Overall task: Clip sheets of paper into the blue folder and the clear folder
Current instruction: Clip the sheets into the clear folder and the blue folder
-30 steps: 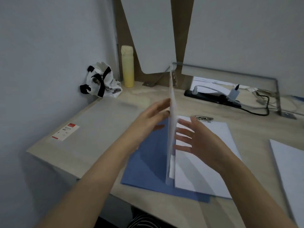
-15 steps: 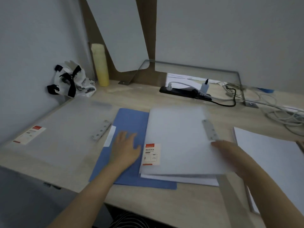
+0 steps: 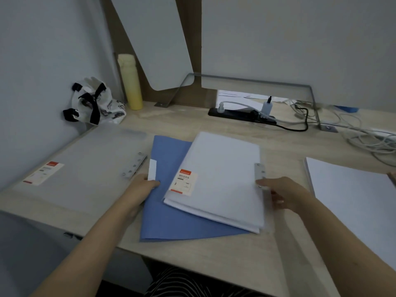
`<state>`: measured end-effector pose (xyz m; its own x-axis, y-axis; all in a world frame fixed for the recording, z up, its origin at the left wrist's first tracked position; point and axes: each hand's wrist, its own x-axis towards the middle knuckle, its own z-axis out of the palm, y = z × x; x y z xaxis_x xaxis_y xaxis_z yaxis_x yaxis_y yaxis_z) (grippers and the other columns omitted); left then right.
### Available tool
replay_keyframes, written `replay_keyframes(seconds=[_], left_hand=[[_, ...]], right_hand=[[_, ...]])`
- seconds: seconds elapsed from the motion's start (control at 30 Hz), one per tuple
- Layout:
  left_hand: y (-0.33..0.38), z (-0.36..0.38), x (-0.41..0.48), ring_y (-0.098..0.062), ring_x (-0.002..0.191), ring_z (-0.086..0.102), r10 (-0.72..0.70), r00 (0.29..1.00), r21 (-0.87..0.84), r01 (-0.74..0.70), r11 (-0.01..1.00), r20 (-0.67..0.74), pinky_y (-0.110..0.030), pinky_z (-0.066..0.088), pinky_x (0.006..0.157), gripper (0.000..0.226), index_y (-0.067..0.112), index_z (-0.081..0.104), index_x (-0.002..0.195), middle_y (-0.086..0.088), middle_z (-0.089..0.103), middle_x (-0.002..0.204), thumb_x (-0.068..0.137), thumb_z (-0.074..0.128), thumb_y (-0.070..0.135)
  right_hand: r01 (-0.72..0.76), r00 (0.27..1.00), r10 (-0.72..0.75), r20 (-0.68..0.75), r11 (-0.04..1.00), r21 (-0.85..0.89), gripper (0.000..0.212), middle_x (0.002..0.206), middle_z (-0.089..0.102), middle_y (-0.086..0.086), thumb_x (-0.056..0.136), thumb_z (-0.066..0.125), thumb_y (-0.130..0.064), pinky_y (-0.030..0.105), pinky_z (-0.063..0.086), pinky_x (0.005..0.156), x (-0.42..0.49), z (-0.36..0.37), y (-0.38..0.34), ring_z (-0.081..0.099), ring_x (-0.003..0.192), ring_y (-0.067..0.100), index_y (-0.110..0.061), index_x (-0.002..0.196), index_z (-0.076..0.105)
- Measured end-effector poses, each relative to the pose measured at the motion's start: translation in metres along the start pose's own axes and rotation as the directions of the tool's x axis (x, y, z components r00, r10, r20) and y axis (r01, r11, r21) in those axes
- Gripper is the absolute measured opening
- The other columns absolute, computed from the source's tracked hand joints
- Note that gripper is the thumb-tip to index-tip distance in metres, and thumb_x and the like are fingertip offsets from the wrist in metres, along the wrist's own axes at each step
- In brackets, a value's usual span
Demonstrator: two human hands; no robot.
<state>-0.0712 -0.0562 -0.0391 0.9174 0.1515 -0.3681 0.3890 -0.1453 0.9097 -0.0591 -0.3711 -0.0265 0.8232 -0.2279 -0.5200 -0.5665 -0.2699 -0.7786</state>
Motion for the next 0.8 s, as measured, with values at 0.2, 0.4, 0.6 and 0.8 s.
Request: replay_keyframes(seconds=[0.2, 0.4, 0.6, 0.8], left_hand=[[0.019, -0.018, -0.015, -0.018, 0.072, 0.059, 0.181, 0.966, -0.068, -0.196, 0.978, -0.183, -0.031, 0.046, 0.059, 0.019, 0.012, 0.048, 0.112, -0.006, 0.059, 0.094, 0.094, 0.048, 0.013], [0.056, -0.093, -0.043, -0.015, 0.064, 0.071, 0.244, 0.950, -0.246, -0.288, 0.926, -0.193, -0.027, 0.056, 0.051, 0.014, 0.019, 0.058, 0.105, -0.003, 0.067, 0.095, 0.093, 0.050, 0.020], [0.063, -0.097, -0.045, -0.013, 0.058, 0.071, 0.210, 0.978, -0.429, -0.180, 0.885, 0.023, -0.027, 0.059, 0.053, 0.019, 0.018, 0.063, 0.100, 0.002, 0.075, 0.075, 0.093, 0.045, 0.020], [0.044, 0.006, -0.017, -0.013, 0.058, 0.071, 0.132, 0.977, -0.384, -0.059, 0.922, 0.166, -0.024, 0.057, 0.052, 0.018, 0.012, 0.061, 0.099, 0.000, 0.075, 0.073, 0.094, 0.045, 0.012]], right_hand=[[0.116, 0.990, -0.124, -0.073, 0.988, -0.101, 0.051, 0.118, 0.059, 0.021, 0.082, 0.066, -0.018, 0.029, 0.041, 0.059, 0.018, 0.013, 0.009, 0.056, 0.084, 0.029, 0.003, 0.124, 0.047], [0.169, 0.977, -0.187, -0.097, 0.971, -0.170, 0.060, 0.133, 0.050, 0.021, 0.085, 0.062, -0.009, 0.038, 0.042, 0.089, 0.019, -0.003, 0.011, 0.053, 0.106, 0.033, -0.002, 0.139, 0.036], [0.168, 0.974, -0.191, -0.118, 0.969, -0.183, 0.061, 0.141, 0.044, 0.019, 0.087, 0.058, -0.009, 0.039, 0.038, 0.101, 0.015, -0.002, 0.014, 0.046, 0.123, 0.038, -0.009, 0.142, 0.034], [0.161, 0.984, -0.164, -0.071, 0.986, -0.044, 0.036, 0.097, 0.054, 0.016, 0.089, 0.049, -0.006, 0.017, 0.043, 0.047, 0.010, -0.002, 0.021, 0.048, 0.061, 0.021, 0.007, 0.123, 0.051]])
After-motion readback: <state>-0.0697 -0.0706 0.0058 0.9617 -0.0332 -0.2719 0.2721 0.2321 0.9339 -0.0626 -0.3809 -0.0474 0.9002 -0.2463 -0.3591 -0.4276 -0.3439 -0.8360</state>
